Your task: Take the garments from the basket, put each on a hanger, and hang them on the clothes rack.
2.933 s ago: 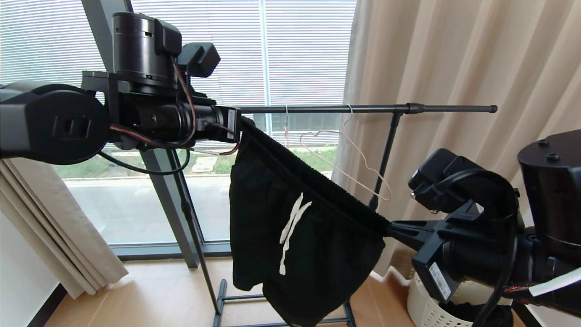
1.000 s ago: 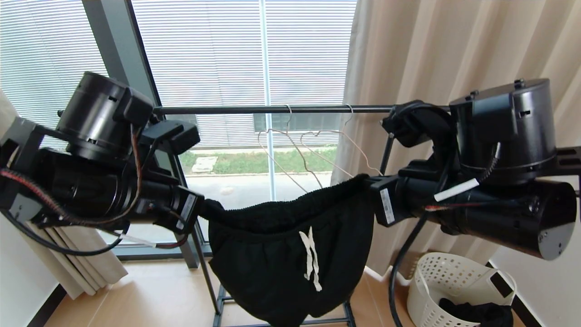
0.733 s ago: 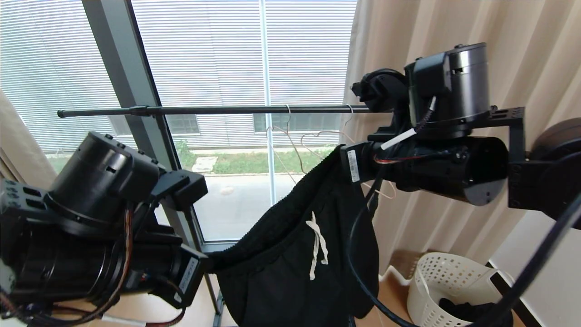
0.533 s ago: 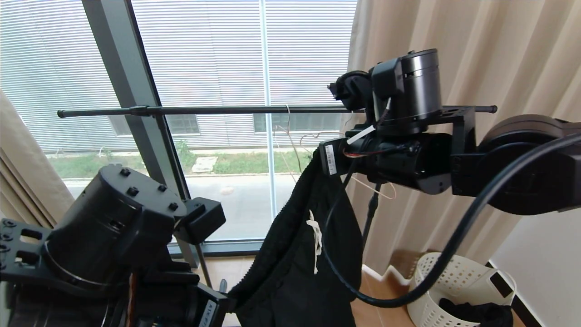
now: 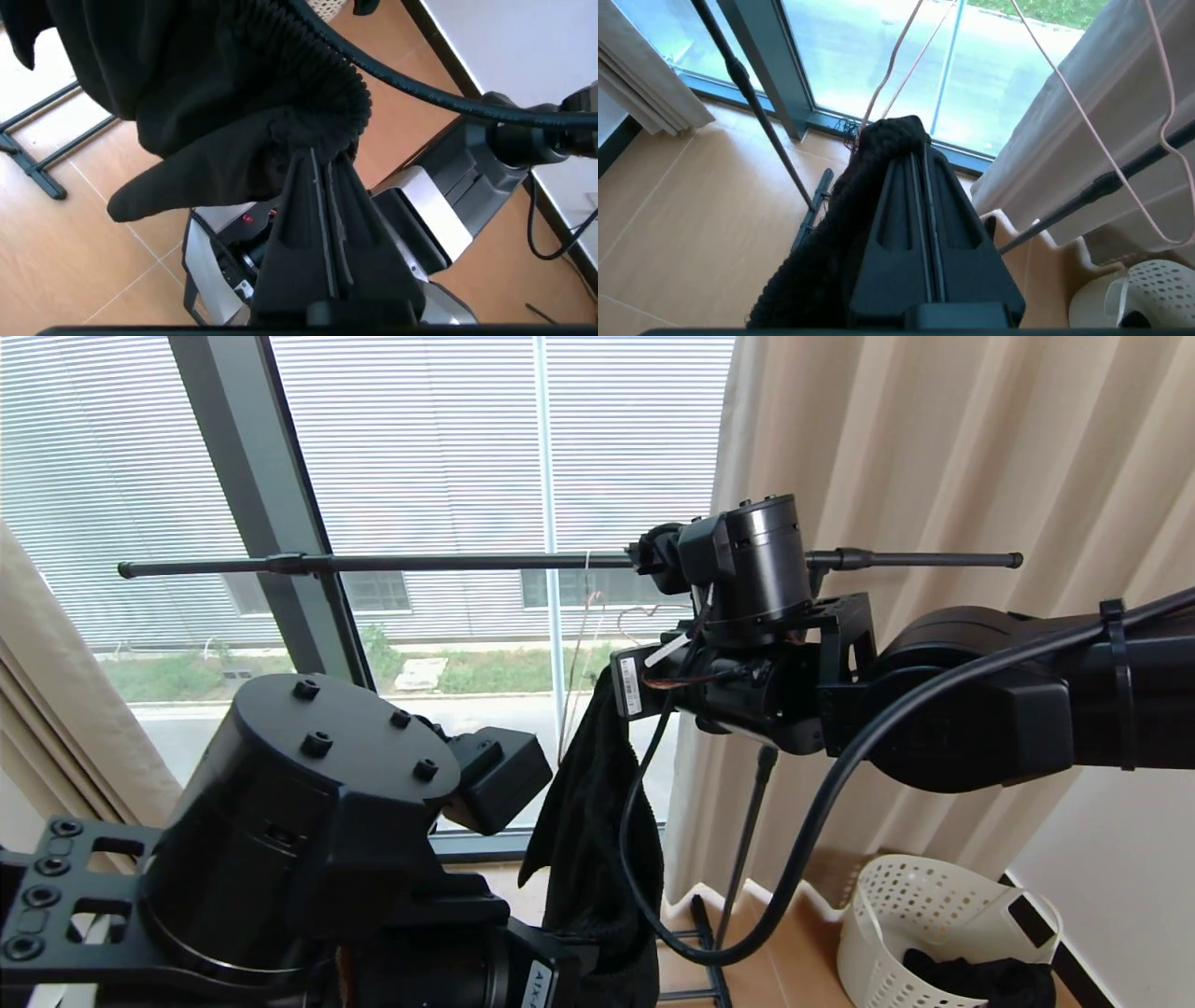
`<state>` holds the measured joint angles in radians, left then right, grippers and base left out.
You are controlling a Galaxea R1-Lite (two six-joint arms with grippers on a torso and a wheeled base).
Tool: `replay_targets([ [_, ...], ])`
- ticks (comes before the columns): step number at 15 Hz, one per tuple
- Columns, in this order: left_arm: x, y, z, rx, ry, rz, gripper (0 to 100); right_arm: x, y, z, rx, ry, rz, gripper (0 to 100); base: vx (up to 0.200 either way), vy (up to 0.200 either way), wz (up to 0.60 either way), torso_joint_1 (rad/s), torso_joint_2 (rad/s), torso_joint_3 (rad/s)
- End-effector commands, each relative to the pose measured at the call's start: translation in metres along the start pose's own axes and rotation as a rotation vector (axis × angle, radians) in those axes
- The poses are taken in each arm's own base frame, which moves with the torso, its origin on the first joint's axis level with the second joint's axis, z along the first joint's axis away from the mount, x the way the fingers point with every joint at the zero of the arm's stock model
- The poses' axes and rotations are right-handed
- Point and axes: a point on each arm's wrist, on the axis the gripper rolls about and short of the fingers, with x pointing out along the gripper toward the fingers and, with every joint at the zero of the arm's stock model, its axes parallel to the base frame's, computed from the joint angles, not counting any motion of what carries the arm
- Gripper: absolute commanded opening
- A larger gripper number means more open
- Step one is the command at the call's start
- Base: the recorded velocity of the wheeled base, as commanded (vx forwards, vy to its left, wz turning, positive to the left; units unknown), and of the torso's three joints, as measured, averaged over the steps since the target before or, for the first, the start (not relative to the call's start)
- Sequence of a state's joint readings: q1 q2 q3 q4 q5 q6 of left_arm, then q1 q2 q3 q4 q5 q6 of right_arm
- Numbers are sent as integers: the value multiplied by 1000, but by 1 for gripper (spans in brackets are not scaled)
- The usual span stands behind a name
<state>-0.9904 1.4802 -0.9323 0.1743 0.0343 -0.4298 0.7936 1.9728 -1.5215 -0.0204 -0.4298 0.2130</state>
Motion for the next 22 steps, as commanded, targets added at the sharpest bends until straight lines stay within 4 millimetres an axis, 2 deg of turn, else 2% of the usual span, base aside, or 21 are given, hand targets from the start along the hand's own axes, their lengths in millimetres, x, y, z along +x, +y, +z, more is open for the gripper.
replay_targets([
  [1,6,0,-2,2,19,10,0,-2,0,1,4,-2,2,0,0,0,0,0,0,0],
  [3,5,7,0,-13,12,32,0,-11,-8,7,17,-18,-5,0,0,0,0,0,0,0],
  [6,6,32,10,-69,-14,116,0,-31,-35,15,43,-38,-45,0,0,0,0,0,0,0],
  [8,8,58,19,-48,-30,196,0,-44,-59,11,68,-43,-95,0,0,0,0,0,0,0],
  [10,17,73,37,-52,-66,236,0,-56,-77,-2,70,-28,-158,0,0,0,0,0,0,0],
  [11,19,75,40,-58,-72,241,0,-58,-79,-5,68,-23,-168,0,0,0,0,0,0,0],
  [12,31,83,61,-65,-99,258,0,-63,-83,-20,57,6,-195,0,0,0,0,0,0,0],
  [15,54,86,85,-48,-118,270,0,-61,-91,-17,32,-37,-221,0,0,0,0,0,0,0],
  [19,65,89,88,-46,-110,284,0,-66,-103,-22,-77,-28,-377,0,0,0,0,0,0,0],
  [22,65,87,89,-38,-111,281,0,-67,-104,-25,-84,-20,-386,0,0,0,0,0,0,0],
])
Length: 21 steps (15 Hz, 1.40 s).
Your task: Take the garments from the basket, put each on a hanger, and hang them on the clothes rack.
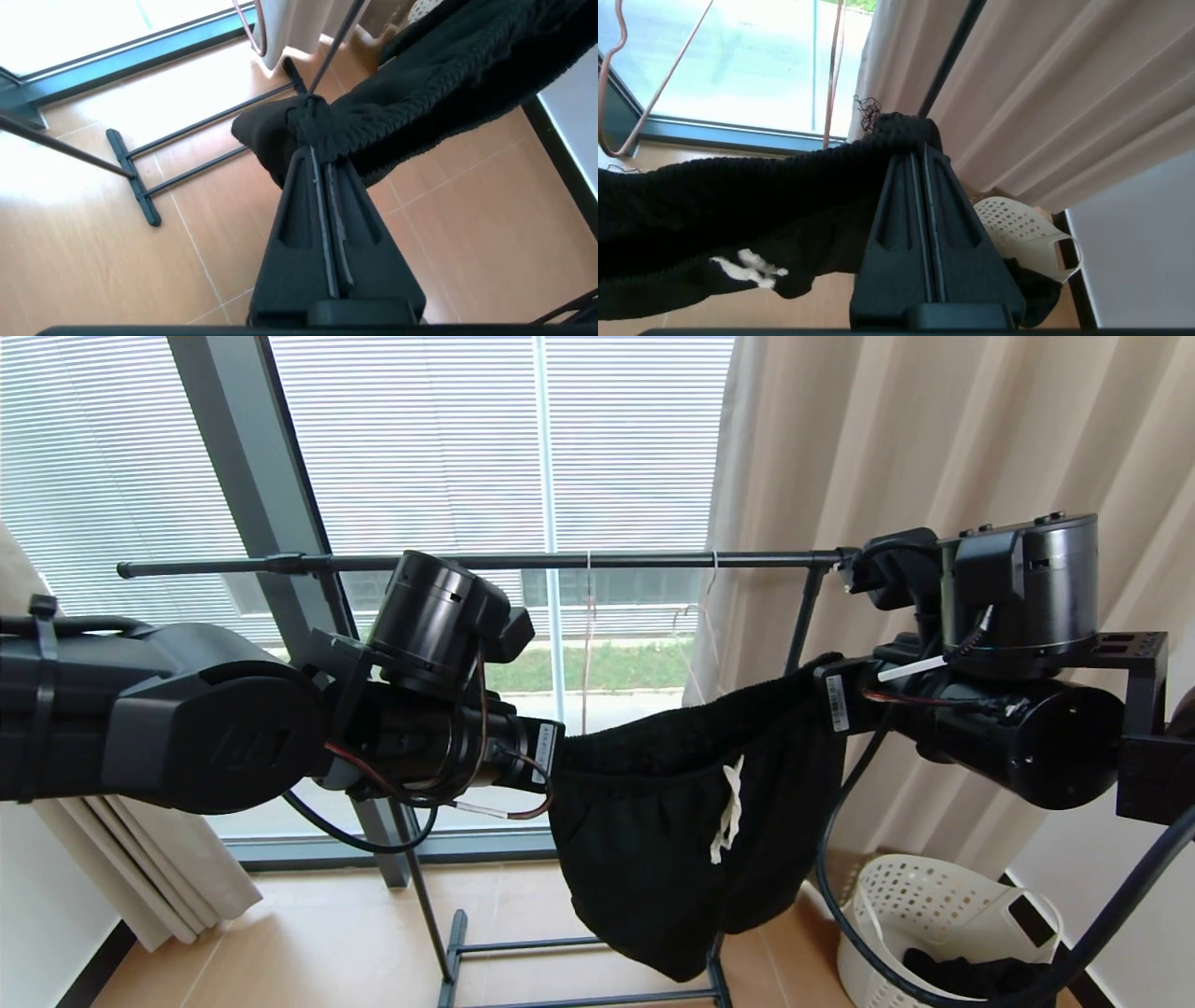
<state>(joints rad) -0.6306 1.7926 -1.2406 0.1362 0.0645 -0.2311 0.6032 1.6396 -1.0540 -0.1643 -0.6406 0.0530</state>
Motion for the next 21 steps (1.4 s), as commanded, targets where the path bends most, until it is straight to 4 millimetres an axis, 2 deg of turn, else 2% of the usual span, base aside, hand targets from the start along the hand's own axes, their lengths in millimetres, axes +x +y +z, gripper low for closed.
replay_targets([
  [1,3,-1,-1,3,9,0,0,-2,-1,0,2,-2,-1,0,0,0,0,0,0,0],
  [2,3,-1,-1,16,8,1,100,-2,-2,1,3,-4,-1,0,0,0,0,0,0,0],
  [9,3,-5,-2,23,8,-9,100,-5,-5,3,12,-15,-4,0,0,0,0,0,0,0],
  [12,5,-4,-1,21,-1,-8,100,-7,-18,9,33,-31,-33,0,0,0,0,0,0,0],
  [17,27,0,7,8,-25,58,100,-6,-31,12,36,-38,-70,0,0,0,0,0,0,0],
  [21,45,1,18,-5,-49,105,100,-6,-31,11,35,-35,-70,0,0,0,0,0,0,0],
])
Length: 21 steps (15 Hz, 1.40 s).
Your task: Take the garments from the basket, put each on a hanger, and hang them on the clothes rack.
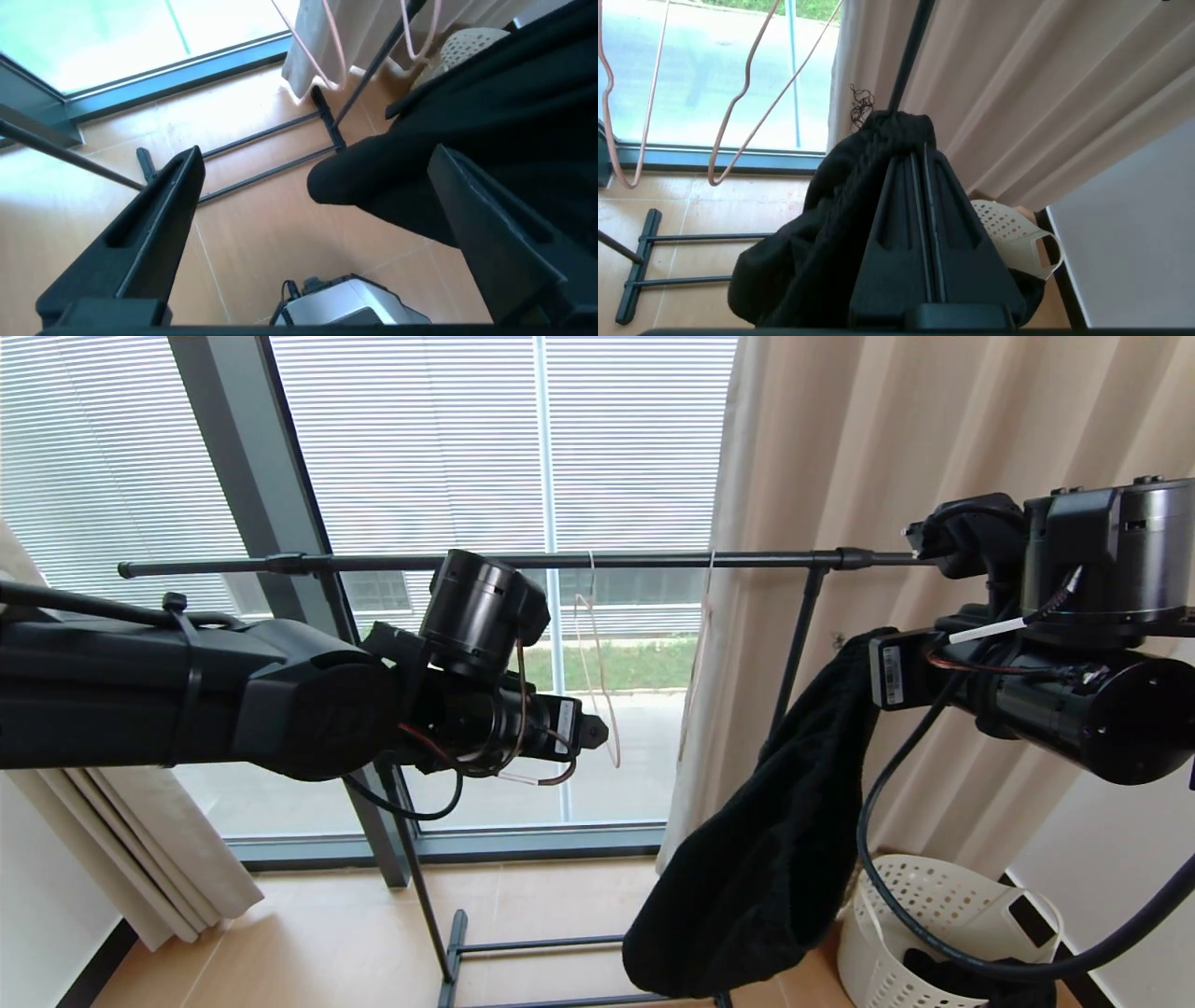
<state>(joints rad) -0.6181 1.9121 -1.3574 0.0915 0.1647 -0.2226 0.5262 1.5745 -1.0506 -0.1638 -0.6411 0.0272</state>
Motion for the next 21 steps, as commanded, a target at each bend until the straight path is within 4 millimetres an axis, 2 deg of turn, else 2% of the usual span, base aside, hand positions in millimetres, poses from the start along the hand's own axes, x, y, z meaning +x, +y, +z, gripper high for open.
replay_targets([
  [1,22,-2,2,-8,7,25,100,0,0,0,1,-1,0,0,0,0,0,0,0,0],
  [5,58,3,11,-42,-53,64,100,1,1,-1,-3,4,0,0,0,0,0,0,0,0],
  [9,80,1,13,-47,-84,79,100,2,2,-1,-4,5,0,0,0,0,0,0,0,0],
  [16,86,-3,14,-25,-151,94,100,3,2,0,8,-11,0,0,0,0,0,0,0,0],
  [19,85,-2,15,-24,-158,108,100,3,2,-1,6,-7,0,0,0,-200,0,2,-2,1],
  [21,85,-2,13,-24,-155,126,100,3,2,-1,7,-8,0,0,200,-100,0,10,2,2],
])
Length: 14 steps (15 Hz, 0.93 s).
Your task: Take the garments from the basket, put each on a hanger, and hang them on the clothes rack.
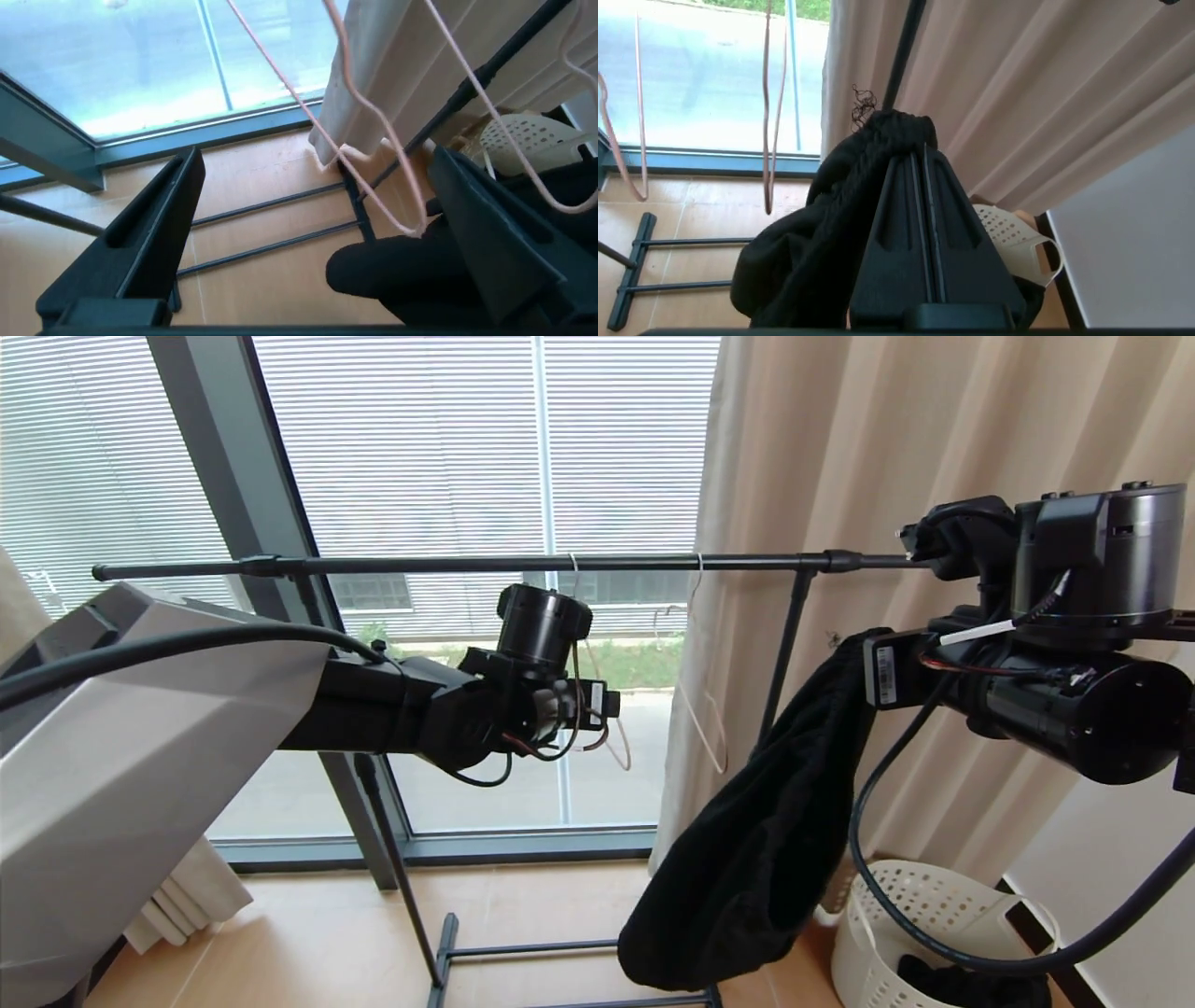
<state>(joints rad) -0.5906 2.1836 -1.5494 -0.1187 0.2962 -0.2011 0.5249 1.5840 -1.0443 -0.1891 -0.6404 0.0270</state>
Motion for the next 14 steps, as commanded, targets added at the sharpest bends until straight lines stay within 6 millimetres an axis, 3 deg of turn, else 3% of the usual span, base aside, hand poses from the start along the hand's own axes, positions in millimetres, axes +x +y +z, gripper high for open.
replay_targets([
  [1,-1,0,1,-1,-3,1,100,0,0,0,-1,-1,2,0,200,0,0,-7,7,2],
  [5,0,-1,2,-5,-25,-5,100,0,0,0,-1,-1,0,0,0,0,0,0,0,0],
  [14,12,4,-20,6,44,44,100,0,0,0,2,-2,0,0,0,0,0,0,0,0],
])
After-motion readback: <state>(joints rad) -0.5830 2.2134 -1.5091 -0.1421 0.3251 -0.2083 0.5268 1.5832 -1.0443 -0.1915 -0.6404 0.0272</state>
